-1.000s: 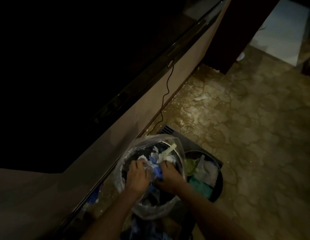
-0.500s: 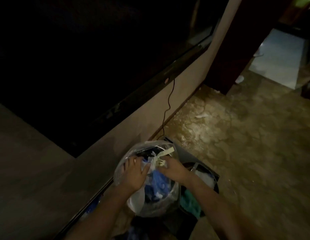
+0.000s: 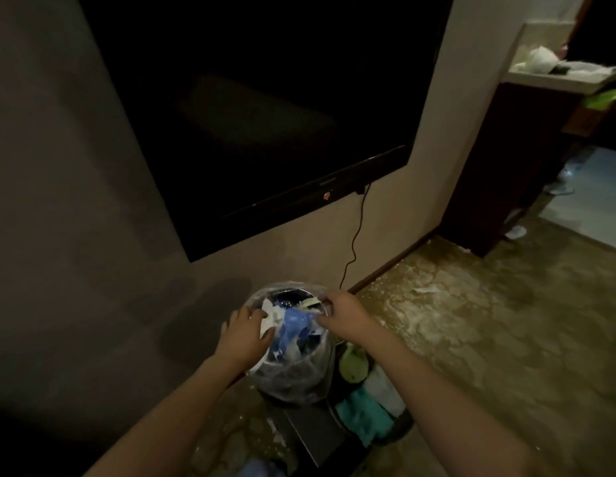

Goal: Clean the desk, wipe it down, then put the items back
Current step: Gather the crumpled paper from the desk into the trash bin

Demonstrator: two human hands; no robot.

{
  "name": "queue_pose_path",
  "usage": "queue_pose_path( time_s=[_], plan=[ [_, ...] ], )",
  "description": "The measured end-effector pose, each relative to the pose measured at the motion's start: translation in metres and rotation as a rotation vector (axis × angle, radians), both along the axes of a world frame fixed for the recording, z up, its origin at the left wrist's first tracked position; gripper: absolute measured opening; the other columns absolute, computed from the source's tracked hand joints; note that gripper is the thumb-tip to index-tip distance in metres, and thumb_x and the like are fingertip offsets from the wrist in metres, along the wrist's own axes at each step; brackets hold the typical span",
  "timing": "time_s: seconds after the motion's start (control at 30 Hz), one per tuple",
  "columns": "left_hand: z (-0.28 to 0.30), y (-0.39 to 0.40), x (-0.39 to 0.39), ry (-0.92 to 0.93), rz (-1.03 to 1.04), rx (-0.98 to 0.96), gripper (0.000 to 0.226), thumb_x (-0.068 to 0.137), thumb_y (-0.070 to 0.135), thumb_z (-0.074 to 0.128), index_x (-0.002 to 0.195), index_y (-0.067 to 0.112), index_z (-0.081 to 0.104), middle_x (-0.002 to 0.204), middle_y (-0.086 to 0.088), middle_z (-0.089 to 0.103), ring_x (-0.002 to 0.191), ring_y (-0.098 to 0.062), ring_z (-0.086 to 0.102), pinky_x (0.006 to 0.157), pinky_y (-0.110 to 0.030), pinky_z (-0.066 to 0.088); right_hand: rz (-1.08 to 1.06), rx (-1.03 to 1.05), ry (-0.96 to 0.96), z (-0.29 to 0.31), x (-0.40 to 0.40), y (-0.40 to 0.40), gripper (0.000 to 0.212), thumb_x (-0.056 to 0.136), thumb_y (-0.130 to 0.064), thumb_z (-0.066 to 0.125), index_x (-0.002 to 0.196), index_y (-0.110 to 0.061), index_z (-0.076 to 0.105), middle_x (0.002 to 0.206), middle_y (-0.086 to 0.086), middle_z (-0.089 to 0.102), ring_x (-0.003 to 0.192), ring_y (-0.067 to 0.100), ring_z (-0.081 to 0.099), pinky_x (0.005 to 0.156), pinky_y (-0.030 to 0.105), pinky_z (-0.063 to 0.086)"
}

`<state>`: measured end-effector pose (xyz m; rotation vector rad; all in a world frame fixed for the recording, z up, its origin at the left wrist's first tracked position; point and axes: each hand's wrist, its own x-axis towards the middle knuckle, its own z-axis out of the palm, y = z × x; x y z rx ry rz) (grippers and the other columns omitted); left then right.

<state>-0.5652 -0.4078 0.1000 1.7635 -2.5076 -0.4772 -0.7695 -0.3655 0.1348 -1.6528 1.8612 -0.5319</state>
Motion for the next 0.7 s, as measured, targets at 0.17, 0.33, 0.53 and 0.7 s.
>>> queue_pose_path(
  time_s=[0.17, 0.33, 0.53, 0.7],
  plan=[
    [0.011, 0.074, 0.041, 0.019, 0.102, 0.034, 0.045, 0.094, 0.042, 0.045, 0.134, 0.021, 0.042, 0.134, -0.006, 0.041, 0.126, -0.023, 0.036, 0.102, -0.038, 0.033, 0.214, 0.047, 0.051, 0.008, 0.037, 0.041, 0.048, 0.090, -0.020, 0.060, 0.133, -0.004, 0.046, 0.132, 0.013, 0.048, 0.121, 0.028, 0.048, 0.097, 0.032, 0.041],
    [0.021, 0.147, 0.107, -0.010, 0.292, 0.016, 0.044, 0.096, 0.040, 0.044, 0.135, 0.020, 0.041, 0.135, -0.005, 0.041, 0.127, -0.023, 0.036, 0.102, -0.036, 0.034, 0.392, 0.027, 0.126, 0.013, 0.107, 0.078, 0.048, 0.090, -0.025, 0.060, 0.132, -0.008, 0.047, 0.133, 0.013, 0.050, 0.121, 0.026, 0.048, 0.102, 0.034, 0.040],
    [0.037, 0.243, 0.212, -0.002, 0.533, -0.058, 0.042, 0.096, 0.038, 0.044, 0.133, 0.019, 0.042, 0.132, -0.006, 0.042, 0.124, -0.023, 0.039, 0.100, -0.035, 0.035, 0.668, -0.045, 0.226, 0.026, 0.229, 0.131, 0.049, 0.091, -0.028, 0.060, 0.135, -0.011, 0.045, 0.134, 0.009, 0.047, 0.126, 0.022, 0.041, 0.104, 0.031, 0.034],
    [0.042, 0.367, 0.328, -0.024, 0.730, -0.077, 0.045, 0.093, 0.037, 0.046, 0.133, 0.016, 0.042, 0.131, -0.008, 0.042, 0.124, -0.026, 0.037, 0.098, -0.035, 0.034, 0.891, -0.116, 0.208, 0.031, 0.367, 0.208, 0.046, 0.091, -0.026, 0.060, 0.132, -0.008, 0.048, 0.132, 0.010, 0.050, 0.125, 0.022, 0.043, 0.102, 0.028, 0.034]
  ],
)
